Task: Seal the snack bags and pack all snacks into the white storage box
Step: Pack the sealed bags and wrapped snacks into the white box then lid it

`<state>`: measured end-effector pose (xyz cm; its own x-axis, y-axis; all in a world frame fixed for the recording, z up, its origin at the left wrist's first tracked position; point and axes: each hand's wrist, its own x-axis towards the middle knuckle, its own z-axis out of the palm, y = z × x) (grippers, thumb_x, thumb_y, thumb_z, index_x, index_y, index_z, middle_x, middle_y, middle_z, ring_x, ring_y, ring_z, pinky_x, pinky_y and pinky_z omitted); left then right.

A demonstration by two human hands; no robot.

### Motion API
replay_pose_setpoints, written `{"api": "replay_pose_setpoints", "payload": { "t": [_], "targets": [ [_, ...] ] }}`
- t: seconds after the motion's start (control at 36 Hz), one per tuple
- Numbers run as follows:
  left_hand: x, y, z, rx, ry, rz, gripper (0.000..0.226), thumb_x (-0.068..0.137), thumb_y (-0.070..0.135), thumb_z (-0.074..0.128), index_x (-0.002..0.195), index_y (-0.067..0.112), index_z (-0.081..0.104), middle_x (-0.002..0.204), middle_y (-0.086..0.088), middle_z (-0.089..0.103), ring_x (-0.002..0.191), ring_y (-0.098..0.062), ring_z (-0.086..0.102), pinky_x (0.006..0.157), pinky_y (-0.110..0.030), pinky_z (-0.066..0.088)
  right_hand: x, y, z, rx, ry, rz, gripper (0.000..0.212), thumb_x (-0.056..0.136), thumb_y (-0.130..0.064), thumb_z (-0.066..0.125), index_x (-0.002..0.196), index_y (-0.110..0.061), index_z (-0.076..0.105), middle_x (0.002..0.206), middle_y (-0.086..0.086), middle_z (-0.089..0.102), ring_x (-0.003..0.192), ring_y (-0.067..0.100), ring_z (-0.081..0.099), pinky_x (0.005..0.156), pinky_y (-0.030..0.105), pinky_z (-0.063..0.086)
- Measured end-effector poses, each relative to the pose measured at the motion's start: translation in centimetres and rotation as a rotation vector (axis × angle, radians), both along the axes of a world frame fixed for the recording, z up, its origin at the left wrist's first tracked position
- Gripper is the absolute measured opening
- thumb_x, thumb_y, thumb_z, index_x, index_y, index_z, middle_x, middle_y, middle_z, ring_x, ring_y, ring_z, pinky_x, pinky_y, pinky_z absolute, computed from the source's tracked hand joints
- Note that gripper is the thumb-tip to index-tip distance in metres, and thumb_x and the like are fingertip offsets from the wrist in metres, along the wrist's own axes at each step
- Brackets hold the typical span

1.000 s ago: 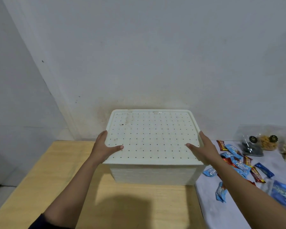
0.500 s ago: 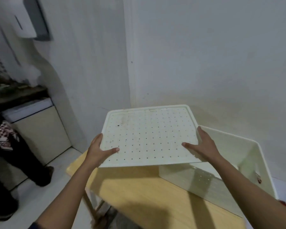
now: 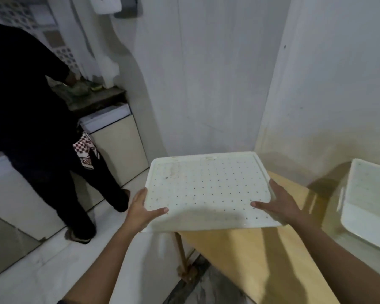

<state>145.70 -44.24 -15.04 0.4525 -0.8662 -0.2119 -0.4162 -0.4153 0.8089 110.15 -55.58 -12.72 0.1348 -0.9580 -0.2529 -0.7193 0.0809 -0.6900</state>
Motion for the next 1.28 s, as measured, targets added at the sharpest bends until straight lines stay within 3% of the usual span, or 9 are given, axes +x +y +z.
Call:
{"api": "replay_pose_setpoints", "payload": {
  "t": [0.14, 0.28, 0.53, 0.69, 0.81, 0.86, 0.97, 1.14, 1.28],
  "targets": [
    [1.3, -2.4, -2.9, 0.128, -0.094, -0.145, 0.125, 0.039, 0.071, 0.07, 0.144, 0.017, 0.027, 0.149, -0.002, 0.029, 0.134, -0.022, 0.032, 0.11, -0.04, 0.031, 1.1, -0.3, -3.5, 0.103, 0.048, -0.081, 0.084, 0.071, -0.029, 0.08, 0.137, -0.004, 0.034, 0.144, 0.013, 0.038, 0.13, 0.029, 0.037, 0.098, 0.036, 0.033],
    [1.4, -4.3, -6.9, 0.182, -0.045, -0.225, 0.121, 0.039, 0.077, 0.069, 0.14, 0.022, 0.032, 0.143, 0.001, 0.037, 0.128, -0.02, 0.039, 0.105, -0.044, 0.038, 0.2, 0.4, -6.2, 0.178, 0.067, -0.134, 0.081, 0.068, -0.026, 0.082, 0.132, -0.006, 0.037, 0.137, 0.012, 0.043, 0.113, 0.028, 0.044, 0.085, 0.037, 0.039],
    [-1.1, -6.5, -9.6, 0.176, -0.049, -0.349, 0.111, 0.066, 0.041, 0.08, 0.148, 0.014, 0.01, 0.153, -0.002, 0.014, 0.139, -0.02, 0.021, 0.111, -0.039, 0.027, -0.7, 1.6, -9.4, 0.159, 0.2, -0.196, 0.083, 0.05, -0.032, 0.091, 0.112, -0.009, 0.039, 0.11, 0.007, 0.051, 0.092, 0.019, 0.05, 0.065, 0.026, 0.041],
    [-1.1, -6.6, -9.7, 0.229, -0.105, -0.409, 0.099, 0.072, 0.034, 0.077, 0.143, 0.008, 0.014, 0.151, -0.006, 0.015, 0.138, -0.021, 0.021, 0.11, -0.034, 0.026, 0.2, 2.8, -9.8, 0.132, 0.26, -0.199, 0.086, 0.065, -0.022, 0.082, 0.132, 0.0, 0.032, 0.13, 0.015, 0.041, 0.115, 0.029, 0.041, 0.089, 0.036, 0.039],
    [-1.4, -7.0, -8.1, 0.246, -0.204, -0.432, 0.103, 0.074, 0.039, 0.075, 0.147, 0.01, 0.01, 0.156, -0.005, 0.007, 0.142, -0.022, 0.014, 0.116, -0.039, 0.022, 0.5, 2.7, -8.4, 0.186, 0.245, -0.207, 0.08, 0.065, -0.019, 0.081, 0.129, 0.003, 0.038, 0.12, 0.016, 0.045, 0.1, 0.026, 0.044, 0.072, 0.031, 0.038],
    [-2.1, -7.4, -6.6, 0.201, -0.265, -0.446, 0.098, 0.076, 0.039, 0.072, 0.148, 0.011, 0.011, 0.156, -0.004, 0.007, 0.143, -0.022, 0.013, 0.115, -0.04, 0.022, 0.5, 2.5, -7.2, 0.179, 0.206, -0.2, 0.083, 0.062, -0.022, 0.081, 0.131, 0.002, 0.042, 0.124, 0.015, 0.046, 0.107, 0.028, 0.047, 0.073, 0.03, 0.041],
    [-4.6, -8.4, -1.9, 0.121, -0.403, -0.501, 0.092, 0.08, 0.041, 0.068, 0.147, 0.009, 0.015, 0.157, -0.004, 0.009, 0.144, -0.021, 0.013, 0.115, -0.038, 0.022, 0.4, 2.2, -2.7, 0.09, 0.126, -0.176, 0.068, 0.083, -0.018, 0.069, 0.141, -0.009, 0.036, 0.15, 0.01, 0.033, 0.136, 0.027, 0.034, 0.105, 0.031, 0.031],
    [-10.5, -9.6, 6.5, -0.022, -0.454, -0.56, 0.088, 0.082, 0.042, 0.066, 0.148, 0.013, 0.015, 0.157, -0.002, 0.01, 0.144, -0.019, 0.012, 0.113, -0.038, 0.029, -2.0, 2.6, 6.1, -0.142, 0.188, -0.06, 0.057, 0.09, -0.025, 0.06, 0.141, -0.016, 0.038, 0.15, 0.003, 0.036, 0.137, 0.023, 0.034, 0.109, 0.032, 0.029],
    [-19.2, -9.0, 12.5, -0.165, -0.473, -0.658, 0.084, 0.085, 0.041, 0.063, 0.147, 0.008, 0.016, 0.157, -0.006, 0.013, 0.145, -0.02, 0.011, 0.115, -0.034, 0.017, -8.1, 5.8, 11.9, -0.293, 0.21, -0.108, 0.055, 0.089, -0.024, 0.059, 0.14, -0.02, 0.039, 0.148, 0.001, 0.038, 0.134, 0.02, 0.037, 0.107, 0.033, 0.032]
  ]
}}
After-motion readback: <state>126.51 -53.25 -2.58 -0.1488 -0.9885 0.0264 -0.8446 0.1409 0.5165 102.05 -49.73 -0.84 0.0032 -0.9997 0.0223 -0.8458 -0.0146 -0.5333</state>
